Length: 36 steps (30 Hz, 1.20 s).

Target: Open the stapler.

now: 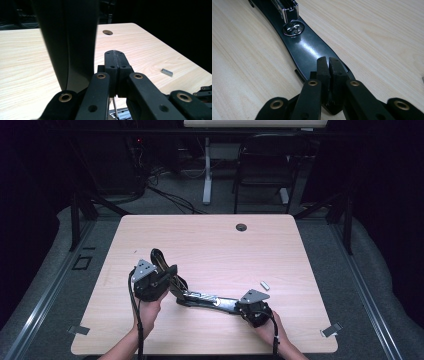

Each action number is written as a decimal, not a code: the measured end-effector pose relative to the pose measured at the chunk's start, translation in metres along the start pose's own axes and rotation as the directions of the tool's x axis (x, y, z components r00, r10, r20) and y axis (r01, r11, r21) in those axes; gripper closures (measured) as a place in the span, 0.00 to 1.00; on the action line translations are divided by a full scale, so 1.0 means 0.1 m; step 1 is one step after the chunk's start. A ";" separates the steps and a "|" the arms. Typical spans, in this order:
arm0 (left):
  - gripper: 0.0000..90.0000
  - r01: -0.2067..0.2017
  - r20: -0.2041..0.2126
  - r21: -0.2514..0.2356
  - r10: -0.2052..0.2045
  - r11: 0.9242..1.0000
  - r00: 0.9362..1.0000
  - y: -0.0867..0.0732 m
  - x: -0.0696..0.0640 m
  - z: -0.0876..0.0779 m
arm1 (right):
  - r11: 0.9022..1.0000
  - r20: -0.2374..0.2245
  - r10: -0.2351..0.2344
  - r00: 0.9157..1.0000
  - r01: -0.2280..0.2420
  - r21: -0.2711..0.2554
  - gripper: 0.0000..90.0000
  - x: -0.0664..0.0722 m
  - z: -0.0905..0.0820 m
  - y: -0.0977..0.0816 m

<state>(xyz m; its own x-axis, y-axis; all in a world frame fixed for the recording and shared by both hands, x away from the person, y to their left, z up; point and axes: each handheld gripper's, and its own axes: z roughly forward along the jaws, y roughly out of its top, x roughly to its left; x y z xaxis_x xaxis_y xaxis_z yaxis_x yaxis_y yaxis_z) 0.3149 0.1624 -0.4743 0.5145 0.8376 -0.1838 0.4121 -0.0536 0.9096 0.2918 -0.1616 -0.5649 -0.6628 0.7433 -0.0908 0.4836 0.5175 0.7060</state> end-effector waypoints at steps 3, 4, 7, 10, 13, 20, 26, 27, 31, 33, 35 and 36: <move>1.00 0.022 -0.017 0.012 -0.021 1.000 1.000 -0.01 0.08 -0.03 | 1.000 0.001 0.000 1.000 0.000 0.001 0.98 0.00 0.00 0.00; 1.00 0.026 -0.019 0.034 -0.025 0.999 0.999 -0.02 0.11 -0.03 | 1.000 0.001 0.000 1.000 0.000 0.001 0.98 0.00 0.00 0.00; 1.00 0.038 -0.028 0.070 -0.036 0.997 0.999 -0.08 0.17 -0.01 | 1.000 0.004 0.000 1.000 0.000 0.001 0.97 0.00 0.00 0.00; 1.00 0.028 -0.016 0.079 -0.026 0.997 1.000 -0.08 0.20 -0.03 | 1.000 0.004 0.000 1.000 0.000 0.000 0.97 0.00 0.00 0.00; 1.00 0.002 -0.027 0.087 0.000 0.996 1.000 -0.07 0.17 -0.03 | 1.000 0.001 0.006 1.000 -0.006 -0.003 0.97 0.00 0.00 0.00; 0.90 -0.012 0.072 0.125 0.003 0.992 0.997 -0.01 0.18 0.01 | 0.999 -0.060 0.033 0.998 -0.034 -0.007 0.85 -0.11 0.00 -0.02; 0.66 -0.054 0.134 0.192 0.028 0.980 0.991 0.00 0.11 0.02 | 0.996 -0.010 -0.076 0.997 0.076 0.037 0.70 -0.13 -0.02 0.04; 0.61 -0.064 0.147 0.206 0.034 0.976 0.989 0.00 0.09 0.01 | 0.995 -0.023 -0.089 0.996 0.090 0.049 0.67 -0.14 -0.02 0.06; 0.48 -0.114 0.169 0.238 0.074 0.965 0.983 -0.01 0.02 -0.02 | 0.992 -0.041 -0.110 0.993 0.112 0.056 0.59 -0.16 -0.03 0.09; 0.45 -0.147 0.175 0.251 0.105 0.957 0.979 -0.03 0.00 -0.05 | 0.994 -0.038 -0.098 0.994 0.100 0.051 0.56 -0.18 -0.04 0.10; 0.42 -0.161 0.176 0.267 0.116 0.950 0.978 -0.04 -0.01 -0.07 | 0.996 -0.056 -0.079 0.995 0.081 0.039 0.51 -0.20 -0.07 0.13; 0.40 -0.161 0.187 0.276 0.111 0.948 0.976 -0.04 -0.01 -0.08 | 0.997 -0.071 -0.072 0.995 0.074 0.034 0.47 -0.21 -0.09 0.15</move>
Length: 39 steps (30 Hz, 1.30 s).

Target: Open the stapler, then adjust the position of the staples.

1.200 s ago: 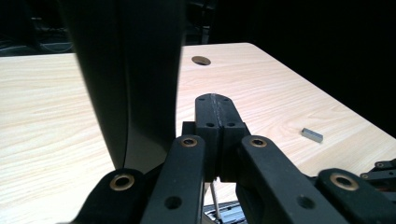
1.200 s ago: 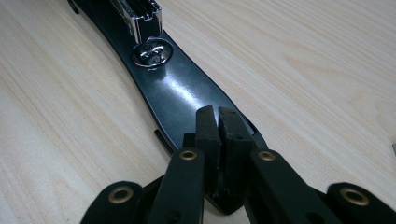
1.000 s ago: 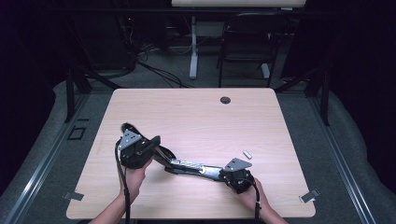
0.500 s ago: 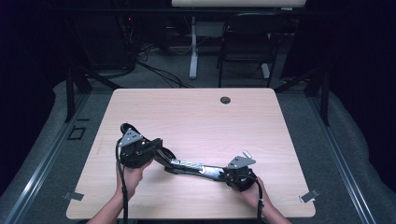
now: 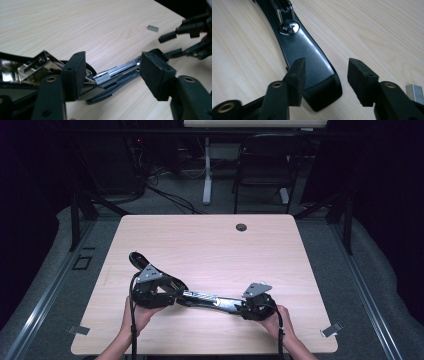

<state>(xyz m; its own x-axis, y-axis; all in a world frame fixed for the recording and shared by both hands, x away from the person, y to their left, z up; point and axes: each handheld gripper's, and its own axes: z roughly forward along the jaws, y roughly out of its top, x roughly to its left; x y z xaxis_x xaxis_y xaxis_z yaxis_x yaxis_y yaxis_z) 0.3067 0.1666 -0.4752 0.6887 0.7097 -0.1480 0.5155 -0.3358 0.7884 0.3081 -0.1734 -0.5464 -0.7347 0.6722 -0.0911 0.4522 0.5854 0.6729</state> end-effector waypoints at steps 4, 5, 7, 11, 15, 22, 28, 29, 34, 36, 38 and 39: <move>0.33 -0.027 0.005 0.029 0.027 0.999 1.000 -0.03 -0.01 -0.02 | 0.999 -0.013 -0.007 1.000 0.008 0.038 0.38 -0.02 -0.06 0.09; 0.31 -0.028 0.004 0.039 0.028 0.999 1.000 -0.04 -0.01 -0.03 | 0.999 -0.022 -0.011 1.000 0.012 0.053 0.37 -0.04 -0.07 0.10; 0.29 -0.035 0.003 0.053 0.035 0.998 0.999 -0.06 0.00 -0.04 | 0.998 -0.031 -0.004 1.000 0.006 0.059 0.37 -0.09 -0.09 0.11; 0.24 -0.046 -0.009 0.092 0.048 0.995 0.999 -0.10 0.00 -0.06 | 0.997 -0.038 0.036 0.999 -0.033 0.073 0.31 -0.20 -0.14 0.11; 0.19 -0.065 -0.056 0.140 0.074 0.988 0.996 -0.12 0.00 -0.08 | 0.993 0.021 0.066 0.998 -0.068 0.095 0.18 -0.30 -0.18 0.12; 0.12 -0.048 -0.065 0.189 0.062 0.981 0.996 -0.20 0.05 -0.07 | 0.972 0.040 0.135 0.990 -0.140 0.188 0.06 -0.50 -0.21 0.11; 0.04 -0.022 -0.060 0.211 0.036 0.977 0.998 -0.23 0.12 -0.05 | 0.953 0.002 0.183 0.983 -0.178 0.245 0.00 -0.65 -0.21 0.01; 0.02 -0.022 -0.059 0.213 0.036 0.977 0.998 -0.24 0.12 -0.04 | 0.948 -0.005 0.197 0.980 -0.189 0.255 0.00 -0.67 -0.22 0.00; 0.00 -0.010 -0.060 0.228 0.025 0.974 0.998 -0.27 0.14 -0.05 | 0.935 0.013 0.220 0.975 -0.215 0.282 0.00 -0.76 -0.21 -0.05; 0.00 0.004 -0.062 0.232 0.011 0.973 0.998 -0.30 0.17 -0.07 | 0.931 0.012 0.219 0.976 -0.213 0.296 0.00 -0.79 -0.22 -0.06; 0.00 0.018 -0.056 0.243 -0.004 0.970 0.998 -0.33 0.22 -0.10 | 0.926 0.018 0.237 0.971 -0.232 0.299 0.00 -0.81 -0.21 -0.06; 0.00 0.027 -0.058 0.239 -0.013 0.971 0.998 -0.34 0.24 -0.11 | 0.921 0.016 0.225 0.974 -0.218 0.322 0.00 -0.84 -0.22 -0.05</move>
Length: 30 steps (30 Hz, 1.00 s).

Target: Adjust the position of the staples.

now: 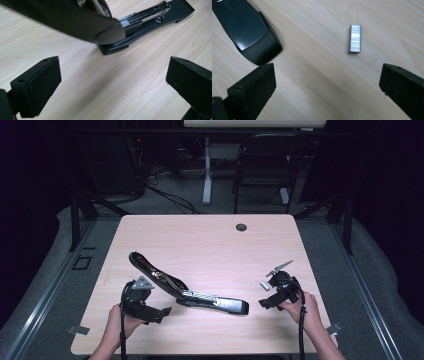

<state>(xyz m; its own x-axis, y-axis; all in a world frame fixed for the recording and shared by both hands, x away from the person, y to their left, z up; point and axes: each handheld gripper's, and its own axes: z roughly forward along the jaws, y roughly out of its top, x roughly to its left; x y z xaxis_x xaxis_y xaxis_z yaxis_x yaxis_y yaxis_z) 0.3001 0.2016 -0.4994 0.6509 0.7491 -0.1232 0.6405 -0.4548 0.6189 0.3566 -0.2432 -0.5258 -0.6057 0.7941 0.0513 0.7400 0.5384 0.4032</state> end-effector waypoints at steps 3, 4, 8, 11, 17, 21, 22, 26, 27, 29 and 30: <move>0.00 0.017 -0.002 0.000 -0.017 1.000 1.000 -0.02 0.04 -0.02 | 1.000 -0.008 0.006 1.000 -0.006 0.015 0.00 -0.06 -0.04 0.03; 0.00 0.016 -0.006 0.000 -0.016 1.000 1.000 -0.03 0.04 -0.02 | 1.000 -0.008 0.003 1.000 -0.002 0.015 0.00 -0.08 -0.06 0.04; 0.00 0.006 -0.019 0.010 -0.006 1.000 1.000 -0.04 0.04 0.00 | 1.000 -0.015 0.020 1.000 -0.020 -0.004 0.02 -0.14 -0.15 0.09; 0.00 0.012 -0.023 0.014 -0.012 1.000 1.000 -0.04 0.05 0.01 | 1.000 -0.004 0.018 1.000 -0.018 -0.007 0.16 -0.17 -0.18 0.15; 0.00 0.020 -0.037 0.014 -0.020 1.000 0.999 -0.05 0.07 0.00 | 0.999 0.005 0.031 1.000 -0.030 -0.027 0.19 -0.23 -0.21 0.29; 0.00 0.022 -0.033 0.021 -0.021 1.000 0.999 -0.05 0.09 0.02 | 1.000 0.020 0.020 1.000 -0.020 -0.012 0.21 -0.28 -0.20 0.39; 0.00 0.022 -0.033 0.021 -0.021 1.000 0.999 -0.05 0.09 0.02 | 1.000 0.026 0.024 0.999 -0.024 -0.007 0.21 -0.29 -0.18 0.41; 0.00 0.027 -0.038 0.018 -0.026 0.999 0.999 -0.05 0.10 0.02 | 0.999 0.027 0.033 0.999 -0.034 0.023 0.16 -0.32 -0.09 0.49; 0.00 0.028 -0.034 0.017 -0.027 0.999 0.999 -0.05 0.10 0.02 | 0.999 0.030 0.032 0.999 -0.033 0.029 0.16 -0.33 -0.07 0.50; 0.00 0.033 -0.036 0.015 -0.033 0.999 0.999 -0.05 0.11 0.02 | 0.998 0.021 0.037 0.999 -0.038 0.042 0.14 -0.34 -0.03 0.53; 0.00 0.035 -0.037 0.014 -0.034 0.999 0.999 -0.04 0.12 0.02 | 0.998 0.015 0.025 1.000 -0.026 0.065 0.13 -0.35 -0.02 0.55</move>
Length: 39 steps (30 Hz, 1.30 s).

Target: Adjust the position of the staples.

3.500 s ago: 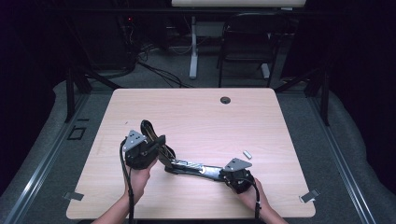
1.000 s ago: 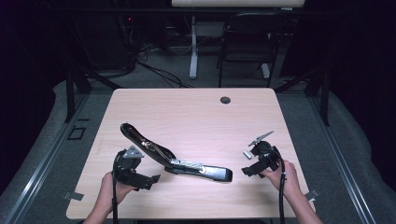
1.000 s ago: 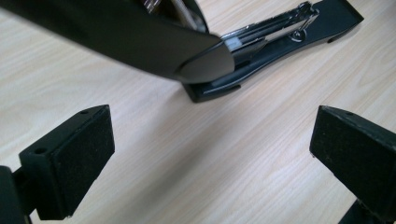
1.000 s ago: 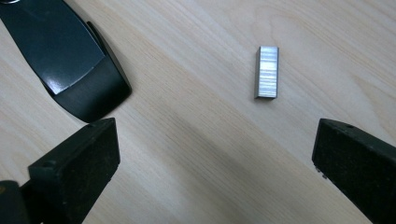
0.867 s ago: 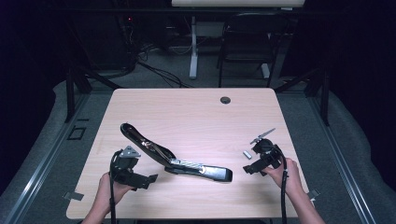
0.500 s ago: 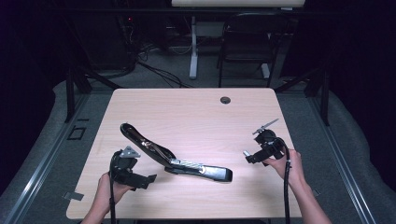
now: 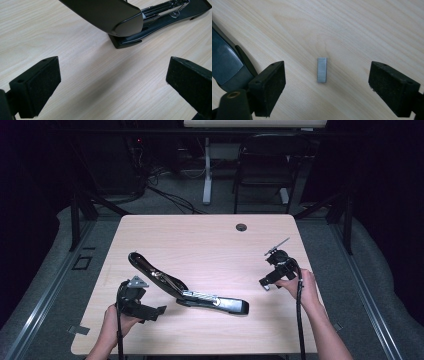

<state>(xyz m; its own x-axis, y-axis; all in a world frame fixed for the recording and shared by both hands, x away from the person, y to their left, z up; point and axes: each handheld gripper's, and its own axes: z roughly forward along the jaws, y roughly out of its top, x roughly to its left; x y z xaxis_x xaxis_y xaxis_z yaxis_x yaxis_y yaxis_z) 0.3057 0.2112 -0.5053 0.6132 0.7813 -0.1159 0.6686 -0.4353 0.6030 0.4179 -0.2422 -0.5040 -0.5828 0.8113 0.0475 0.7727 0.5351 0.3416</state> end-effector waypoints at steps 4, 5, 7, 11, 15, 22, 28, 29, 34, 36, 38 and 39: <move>0.00 0.002 0.000 0.000 -0.002 1.000 1.000 0.01 0.02 0.00 | 1.000 -0.009 0.012 1.000 -0.012 0.005 0.17 0.01 0.06 0.06; 0.00 0.003 0.000 0.000 -0.003 1.000 1.000 0.01 0.03 0.00 | 1.000 -0.002 0.004 1.000 -0.004 0.017 0.18 0.01 0.06 0.07; 0.00 0.007 -0.002 -0.001 -0.007 1.000 1.000 0.01 0.04 0.01 | 1.000 0.006 0.008 1.000 -0.008 0.026 0.23 0.01 0.09 0.10; 0.00 0.010 0.002 0.000 -0.010 1.000 1.000 0.01 0.06 0.01 | 0.999 0.014 0.012 1.000 -0.013 0.050 0.36 0.02 0.13 0.11; 0.00 0.006 0.006 -0.002 -0.006 1.000 1.000 0.01 0.06 0.01 | 0.999 0.021 0.006 1.000 -0.007 0.047 0.46 0.05 0.15 0.11; 0.00 0.004 0.010 0.005 -0.004 1.000 1.000 0.01 0.06 0.02 | 0.996 0.053 -0.005 0.999 0.000 0.092 0.62 0.11 0.26 0.12; 0.00 0.009 0.009 0.009 -0.009 1.000 1.000 0.01 0.05 0.03 | 0.995 0.064 -0.015 0.998 0.009 0.099 0.72 0.11 0.30 0.12; 0.00 0.008 0.011 0.009 -0.008 1.000 1.000 0.01 0.05 0.03 | 0.995 0.067 -0.016 0.998 0.009 0.103 0.73 0.12 0.31 0.12; 0.00 0.003 0.011 0.014 -0.003 1.000 1.000 0.01 0.05 0.04 | 0.994 0.080 -0.015 0.997 0.006 0.109 0.75 0.11 0.35 0.12; 0.00 0.002 0.014 0.020 -0.003 1.000 1.000 0.01 0.05 0.04 | 0.992 0.091 -0.027 0.995 0.015 0.129 0.76 0.10 0.35 0.13; 0.00 0.000 0.013 0.021 0.000 1.000 1.000 0.01 0.05 0.05 | 0.993 0.089 -0.016 0.996 0.005 0.117 0.76 0.10 0.37 0.12; 0.00 0.000 0.013 0.021 0.000 1.000 1.000 0.01 0.05 0.04 | 0.993 0.081 -0.012 0.997 0.003 0.115 0.77 0.09 0.37 0.12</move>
<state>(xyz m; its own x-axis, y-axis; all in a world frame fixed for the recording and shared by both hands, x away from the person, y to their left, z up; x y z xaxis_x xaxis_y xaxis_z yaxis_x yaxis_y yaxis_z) 0.3112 0.2125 -0.5087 0.6184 0.7757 -0.1260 0.6771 -0.4446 0.5864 0.4310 -0.2193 -0.5345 -0.5697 0.8212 -0.0330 0.7950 0.5608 0.2311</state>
